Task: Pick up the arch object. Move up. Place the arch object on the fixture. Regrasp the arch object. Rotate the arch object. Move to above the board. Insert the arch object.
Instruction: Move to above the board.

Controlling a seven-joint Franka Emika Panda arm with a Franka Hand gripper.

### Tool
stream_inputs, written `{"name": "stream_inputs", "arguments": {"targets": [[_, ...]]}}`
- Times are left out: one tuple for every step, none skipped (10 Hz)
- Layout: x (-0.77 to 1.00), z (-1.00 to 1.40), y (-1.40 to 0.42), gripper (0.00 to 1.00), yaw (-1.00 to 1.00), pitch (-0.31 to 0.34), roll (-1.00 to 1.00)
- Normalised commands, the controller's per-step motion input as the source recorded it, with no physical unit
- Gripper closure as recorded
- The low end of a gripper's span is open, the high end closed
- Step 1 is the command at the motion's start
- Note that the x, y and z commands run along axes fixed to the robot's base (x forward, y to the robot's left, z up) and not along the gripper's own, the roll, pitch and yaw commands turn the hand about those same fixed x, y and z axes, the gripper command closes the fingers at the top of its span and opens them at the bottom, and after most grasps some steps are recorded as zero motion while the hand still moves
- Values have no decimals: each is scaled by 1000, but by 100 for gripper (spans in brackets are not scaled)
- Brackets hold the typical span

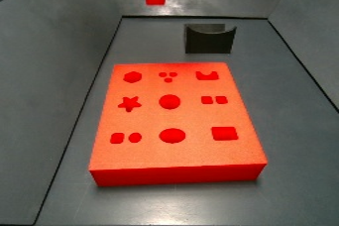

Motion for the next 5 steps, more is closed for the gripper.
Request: {"name": "stream_inputs", "arguments": {"targets": [[35, 654, -71, 100, 29, 88, 27], [19, 376, -42, 100, 29, 82, 7], [17, 272, -35, 100, 29, 81, 1], [125, 220, -1000, 100, -34, 340, -171], [128, 207, -1000, 100, -34, 333, -172]]}}
